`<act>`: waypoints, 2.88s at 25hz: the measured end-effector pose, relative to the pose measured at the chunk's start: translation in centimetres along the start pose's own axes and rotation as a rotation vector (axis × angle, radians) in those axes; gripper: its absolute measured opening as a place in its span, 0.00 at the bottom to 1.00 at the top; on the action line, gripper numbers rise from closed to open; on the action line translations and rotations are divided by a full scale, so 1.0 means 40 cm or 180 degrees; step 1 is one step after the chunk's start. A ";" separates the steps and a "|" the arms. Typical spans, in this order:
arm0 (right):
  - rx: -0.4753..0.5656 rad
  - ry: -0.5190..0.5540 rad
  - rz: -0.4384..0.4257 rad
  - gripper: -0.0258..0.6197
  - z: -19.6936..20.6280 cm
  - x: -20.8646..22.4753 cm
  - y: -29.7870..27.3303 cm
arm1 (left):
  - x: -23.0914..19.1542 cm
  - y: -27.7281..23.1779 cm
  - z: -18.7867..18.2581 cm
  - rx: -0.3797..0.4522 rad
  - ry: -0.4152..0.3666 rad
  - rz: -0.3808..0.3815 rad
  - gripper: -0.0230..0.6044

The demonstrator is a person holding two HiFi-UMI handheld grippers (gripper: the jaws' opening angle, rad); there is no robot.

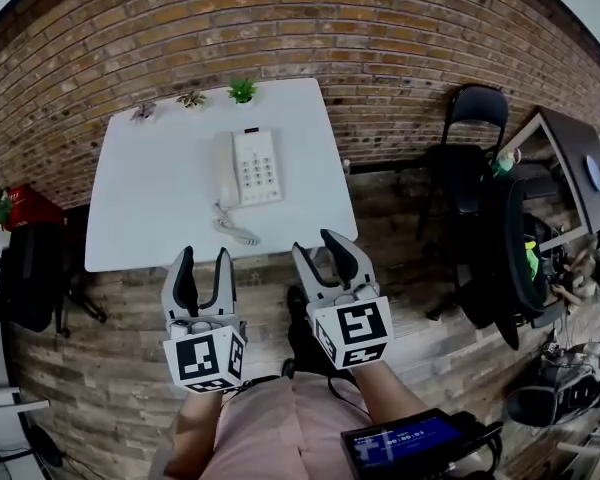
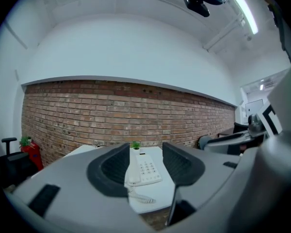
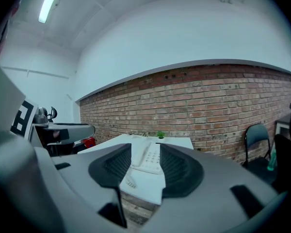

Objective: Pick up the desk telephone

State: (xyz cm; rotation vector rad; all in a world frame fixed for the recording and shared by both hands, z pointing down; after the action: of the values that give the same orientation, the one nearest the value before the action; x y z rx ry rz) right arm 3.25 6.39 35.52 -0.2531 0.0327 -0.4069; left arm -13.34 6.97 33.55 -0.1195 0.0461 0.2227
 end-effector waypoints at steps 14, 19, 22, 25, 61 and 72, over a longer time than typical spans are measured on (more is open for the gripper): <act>-0.0159 -0.0136 -0.0220 0.33 -0.040 0.211 -0.358 | -0.041 -0.385 -0.020 -0.0116 -0.0032 -0.0163 0.39; -0.0087 -0.0118 -0.0317 0.33 -0.087 0.251 -0.442 | -0.046 -0.473 -0.052 -0.0082 -0.0029 -0.0210 0.40; -0.0064 -0.0116 -0.0356 0.33 -0.111 0.259 -0.475 | -0.054 -0.497 -0.075 -0.0058 -0.0077 -0.0231 0.40; -0.0028 -0.0087 -0.0401 0.33 -0.140 0.259 -0.510 | -0.074 -0.521 -0.096 -0.0029 -0.0070 -0.0266 0.40; -0.1461 -0.0440 -0.0350 0.44 0.233 0.230 -0.839 | -0.194 -0.814 0.390 -0.1622 0.1008 0.0444 0.64; -0.1652 -0.0979 -0.0718 0.47 0.272 0.221 -0.855 | -0.160 -0.822 0.460 -0.2090 0.1980 0.0853 0.67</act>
State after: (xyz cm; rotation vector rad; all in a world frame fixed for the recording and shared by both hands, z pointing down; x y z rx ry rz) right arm -0.99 -24.86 54.77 -0.8345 -0.1966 -0.5767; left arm -11.65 -24.00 55.88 -0.8382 0.6127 0.4567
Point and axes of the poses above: the fingertips, and each gripper's own axes: y backward along the fingers, x to its right, z out of its underside, the point moved 1 cm from there along y, backward along the fingers, and after that the axes turned 2 degrees about y, right-handed, at the moved point
